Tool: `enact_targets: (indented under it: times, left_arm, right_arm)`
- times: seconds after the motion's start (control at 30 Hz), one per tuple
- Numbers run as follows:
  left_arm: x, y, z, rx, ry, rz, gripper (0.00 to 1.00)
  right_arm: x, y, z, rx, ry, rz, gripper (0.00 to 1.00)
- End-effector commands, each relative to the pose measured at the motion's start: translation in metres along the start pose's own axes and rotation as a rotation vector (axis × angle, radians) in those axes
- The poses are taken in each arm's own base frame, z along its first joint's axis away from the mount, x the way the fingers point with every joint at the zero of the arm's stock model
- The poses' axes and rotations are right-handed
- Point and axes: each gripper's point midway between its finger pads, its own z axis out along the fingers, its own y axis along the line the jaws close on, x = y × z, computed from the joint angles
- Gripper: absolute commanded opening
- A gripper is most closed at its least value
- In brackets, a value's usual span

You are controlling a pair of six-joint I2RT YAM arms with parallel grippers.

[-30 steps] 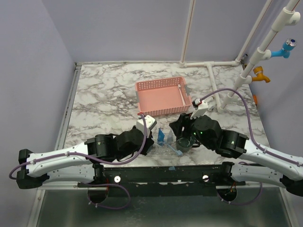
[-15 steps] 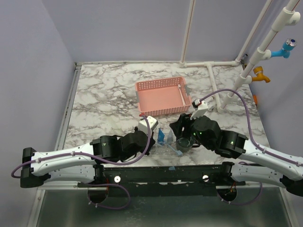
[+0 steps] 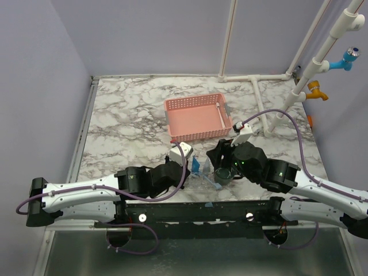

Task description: Prepare toiletry sets of a toothbrush and toothpaste on the tray

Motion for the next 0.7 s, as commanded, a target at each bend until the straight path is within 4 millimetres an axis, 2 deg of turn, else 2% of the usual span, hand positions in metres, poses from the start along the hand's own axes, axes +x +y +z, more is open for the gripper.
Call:
enact_targets:
  times: [0.0, 0.67]
  left_arm:
    - [-0.001, -0.004, 0.005, -0.01, -0.02, -0.014, 0.0]
    - [0.017, -0.005, 0.017, -0.009, -0.001, -0.024, 0.0]
  right_arm:
    - [-0.003, -0.003, -0.001, 0.009, -0.027, 0.019, 0.6]
    - [0.001, -0.001, 0.003, 0.016, -0.013, 0.003, 0.6]
